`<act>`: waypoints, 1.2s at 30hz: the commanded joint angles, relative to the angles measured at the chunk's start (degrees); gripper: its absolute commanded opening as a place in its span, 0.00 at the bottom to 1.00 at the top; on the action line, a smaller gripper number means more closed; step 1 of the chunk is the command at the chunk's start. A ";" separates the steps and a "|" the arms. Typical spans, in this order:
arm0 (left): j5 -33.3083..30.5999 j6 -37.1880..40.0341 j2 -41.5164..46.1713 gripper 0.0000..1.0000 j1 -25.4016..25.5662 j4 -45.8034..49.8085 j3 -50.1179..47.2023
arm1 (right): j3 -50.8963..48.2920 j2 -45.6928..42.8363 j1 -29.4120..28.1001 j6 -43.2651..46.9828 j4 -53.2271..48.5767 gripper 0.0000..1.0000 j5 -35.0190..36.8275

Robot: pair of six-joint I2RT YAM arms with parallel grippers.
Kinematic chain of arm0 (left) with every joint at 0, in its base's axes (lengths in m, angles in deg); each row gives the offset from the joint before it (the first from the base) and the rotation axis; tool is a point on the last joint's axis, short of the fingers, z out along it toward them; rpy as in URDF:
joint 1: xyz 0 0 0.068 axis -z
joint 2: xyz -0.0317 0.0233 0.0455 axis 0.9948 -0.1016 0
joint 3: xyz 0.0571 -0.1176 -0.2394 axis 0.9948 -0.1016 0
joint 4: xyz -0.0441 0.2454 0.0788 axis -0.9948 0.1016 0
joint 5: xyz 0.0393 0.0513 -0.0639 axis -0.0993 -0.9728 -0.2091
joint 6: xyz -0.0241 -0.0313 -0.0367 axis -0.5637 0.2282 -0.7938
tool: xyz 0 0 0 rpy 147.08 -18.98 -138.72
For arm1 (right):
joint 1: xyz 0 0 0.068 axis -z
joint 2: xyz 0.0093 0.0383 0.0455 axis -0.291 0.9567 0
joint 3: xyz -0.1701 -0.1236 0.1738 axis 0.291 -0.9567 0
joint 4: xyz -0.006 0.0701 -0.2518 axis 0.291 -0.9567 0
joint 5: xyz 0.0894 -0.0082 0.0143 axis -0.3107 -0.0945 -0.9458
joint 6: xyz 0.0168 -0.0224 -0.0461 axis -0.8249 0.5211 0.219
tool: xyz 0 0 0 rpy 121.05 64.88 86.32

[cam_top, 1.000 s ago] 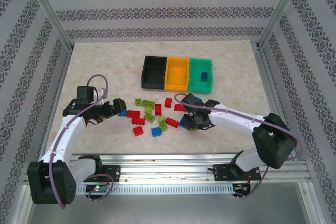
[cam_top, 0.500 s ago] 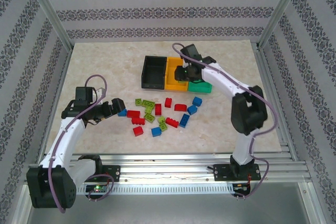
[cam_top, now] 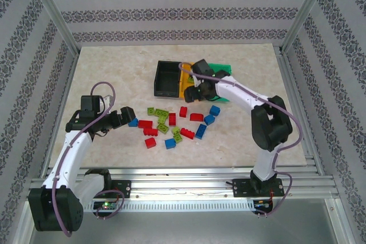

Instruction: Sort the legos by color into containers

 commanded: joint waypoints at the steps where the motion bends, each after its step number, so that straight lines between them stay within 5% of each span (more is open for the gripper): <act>1: 0.24 0.00 0.34 1.00 0.57 0.17 -0.59 | -6.22 -4.89 -3.13 5.92 -0.11 0.68 -2.02; 15: 0.22 -0.33 0.77 1.00 0.53 0.22 -0.74 | -14.11 -4.80 -12.83 10.76 -0.49 0.57 -4.68; 24: 0.32 -0.51 0.72 1.00 0.58 0.04 -0.75 | -15.89 -1.56 -13.71 10.78 0.20 0.51 -4.33; 31: 0.40 -0.52 0.79 1.00 0.56 -0.10 -0.75 | -15.81 -1.10 -13.67 10.77 0.56 0.30 -4.40; 36: 0.49 -0.61 0.79 1.00 0.58 -0.14 -0.84 | -12.86 -5.27 -12.04 10.63 1.65 0.24 -5.66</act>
